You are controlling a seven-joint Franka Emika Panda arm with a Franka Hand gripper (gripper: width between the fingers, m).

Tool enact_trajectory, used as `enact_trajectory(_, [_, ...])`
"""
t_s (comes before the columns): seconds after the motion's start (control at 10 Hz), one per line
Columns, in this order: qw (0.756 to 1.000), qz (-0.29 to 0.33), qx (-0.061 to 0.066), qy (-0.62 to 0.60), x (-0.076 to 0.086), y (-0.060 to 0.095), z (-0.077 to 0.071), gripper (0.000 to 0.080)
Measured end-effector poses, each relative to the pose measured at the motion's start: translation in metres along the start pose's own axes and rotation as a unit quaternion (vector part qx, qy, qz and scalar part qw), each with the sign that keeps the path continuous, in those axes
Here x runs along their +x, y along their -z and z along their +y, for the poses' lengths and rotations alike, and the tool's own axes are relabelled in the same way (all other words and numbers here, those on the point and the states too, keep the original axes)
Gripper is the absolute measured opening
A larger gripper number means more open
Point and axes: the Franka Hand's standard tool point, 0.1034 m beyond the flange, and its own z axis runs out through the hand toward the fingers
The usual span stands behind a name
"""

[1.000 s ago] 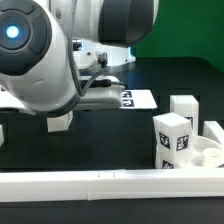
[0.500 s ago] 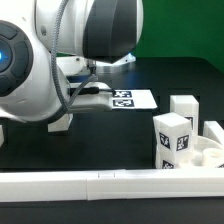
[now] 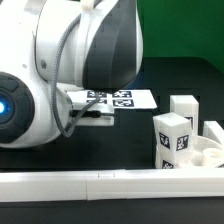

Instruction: Assemble stool

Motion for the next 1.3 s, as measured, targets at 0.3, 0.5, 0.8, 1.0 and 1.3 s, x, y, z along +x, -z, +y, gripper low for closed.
enact_trajectory(0.3, [1.000, 0.000, 0.000, 0.001, 0.000, 0.000, 0.000, 0.0405])
enact_trajectory(0.5, [1.000, 0.008, -0.003, 0.006, -0.002, 0.006, -0.001, 0.0321])
enact_trajectory(0.8, [0.995, 0.072, -0.019, 0.063, -0.034, 0.057, -0.018, 0.0321])
enact_trajectory(1.0, [0.986, 0.151, -0.022, 0.063, -0.027, 0.056, -0.014, 0.0321])
enact_trajectory(1.3, [0.969, 0.230, -0.034, 0.080, -0.066, 0.115, -0.043, 0.0323])
